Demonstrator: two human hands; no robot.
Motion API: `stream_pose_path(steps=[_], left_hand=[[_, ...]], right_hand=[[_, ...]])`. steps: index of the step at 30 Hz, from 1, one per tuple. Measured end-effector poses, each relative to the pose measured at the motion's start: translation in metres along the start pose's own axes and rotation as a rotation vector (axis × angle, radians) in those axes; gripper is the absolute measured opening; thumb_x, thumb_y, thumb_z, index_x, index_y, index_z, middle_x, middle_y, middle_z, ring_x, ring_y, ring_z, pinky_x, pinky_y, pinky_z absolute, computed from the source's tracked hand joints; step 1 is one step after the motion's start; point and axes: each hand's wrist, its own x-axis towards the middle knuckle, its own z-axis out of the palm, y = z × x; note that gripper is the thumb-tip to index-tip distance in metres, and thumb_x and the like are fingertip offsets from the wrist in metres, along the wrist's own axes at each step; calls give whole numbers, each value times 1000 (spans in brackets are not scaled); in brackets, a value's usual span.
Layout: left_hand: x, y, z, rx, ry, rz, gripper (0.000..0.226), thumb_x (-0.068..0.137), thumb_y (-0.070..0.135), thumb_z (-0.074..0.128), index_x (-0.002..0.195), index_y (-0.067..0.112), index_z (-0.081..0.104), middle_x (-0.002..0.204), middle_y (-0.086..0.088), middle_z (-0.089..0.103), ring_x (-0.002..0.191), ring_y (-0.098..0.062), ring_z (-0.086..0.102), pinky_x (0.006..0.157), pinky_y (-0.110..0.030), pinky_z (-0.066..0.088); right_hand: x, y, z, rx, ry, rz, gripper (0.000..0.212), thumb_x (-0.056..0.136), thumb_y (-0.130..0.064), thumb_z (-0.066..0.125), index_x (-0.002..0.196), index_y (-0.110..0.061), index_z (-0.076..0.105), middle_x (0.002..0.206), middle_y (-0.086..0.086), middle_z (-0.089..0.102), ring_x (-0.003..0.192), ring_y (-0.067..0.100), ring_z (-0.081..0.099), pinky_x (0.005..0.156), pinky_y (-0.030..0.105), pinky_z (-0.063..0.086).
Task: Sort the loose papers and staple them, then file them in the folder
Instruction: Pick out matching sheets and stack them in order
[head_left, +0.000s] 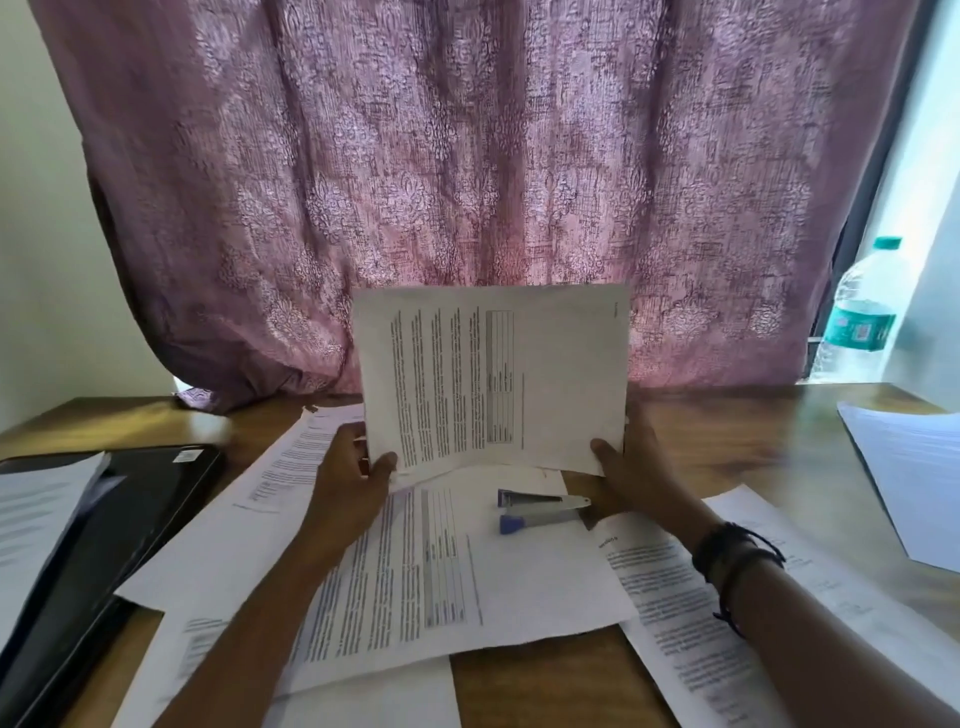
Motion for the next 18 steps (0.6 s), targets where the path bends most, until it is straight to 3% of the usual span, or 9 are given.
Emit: stream_pose_path(steps=[2, 5, 8, 10, 14, 16, 18], left_hand=[[3, 2, -5, -151, 36, -24, 42, 86, 1, 65, 122, 13, 47, 119, -16, 65, 97, -24, 66, 80, -31, 58], [4, 0, -10, -295, 17, -50, 44, 82, -3, 68, 107, 25, 44, 115, -20, 66, 88, -24, 69, 68, -27, 59], [5, -4, -12, -314, 23, -72, 47, 80, -2, 71, 101, 30, 44, 117, -21, 66, 93, -29, 69, 78, -40, 59], [4, -4, -11, -311, 24, -51, 45, 80, -1, 72, 107, 24, 45, 118, -21, 66, 97, -31, 69, 82, -47, 58], [5, -5, -8, -286, 69, 1, 45, 79, 0, 72, 113, 17, 46, 114, -18, 68, 93, -27, 70, 78, -41, 59], [6, -5, -9, -322, 117, 26, 52, 79, -3, 72, 119, 12, 43, 108, -17, 69, 86, -24, 70, 76, -37, 58], [8, -3, -12, -370, 129, 23, 49, 79, -5, 71, 117, 12, 44, 102, -13, 69, 82, -20, 70, 71, -31, 57]], right_hand=[[7, -1, -3, 27, 65, 10, 48, 86, 2, 64, 128, -4, 41, 119, 14, 57, 107, 29, 59, 88, 47, 55], [11, -6, -7, 97, 165, 47, 39, 84, 4, 67, 119, -2, 51, 100, 7, 61, 75, 12, 61, 57, 21, 54], [12, 1, -6, 89, 200, 66, 37, 82, 4, 69, 116, -6, 57, 98, 5, 64, 72, 9, 60, 62, 31, 57], [11, 7, -3, 84, 210, 99, 35, 82, 0, 70, 114, -10, 59, 98, 5, 64, 75, 13, 61, 61, 27, 53], [11, 8, -1, 87, 252, 79, 31, 81, -3, 72, 105, -18, 59, 97, -1, 64, 80, 13, 64, 71, 34, 57], [12, 5, -1, 103, 263, 35, 28, 82, -2, 71, 105, -15, 61, 94, -1, 65, 75, 6, 63, 69, 28, 57], [16, 2, -3, 53, 279, -31, 20, 83, -1, 70, 101, -10, 68, 89, 1, 67, 70, 3, 61, 64, 11, 50]])
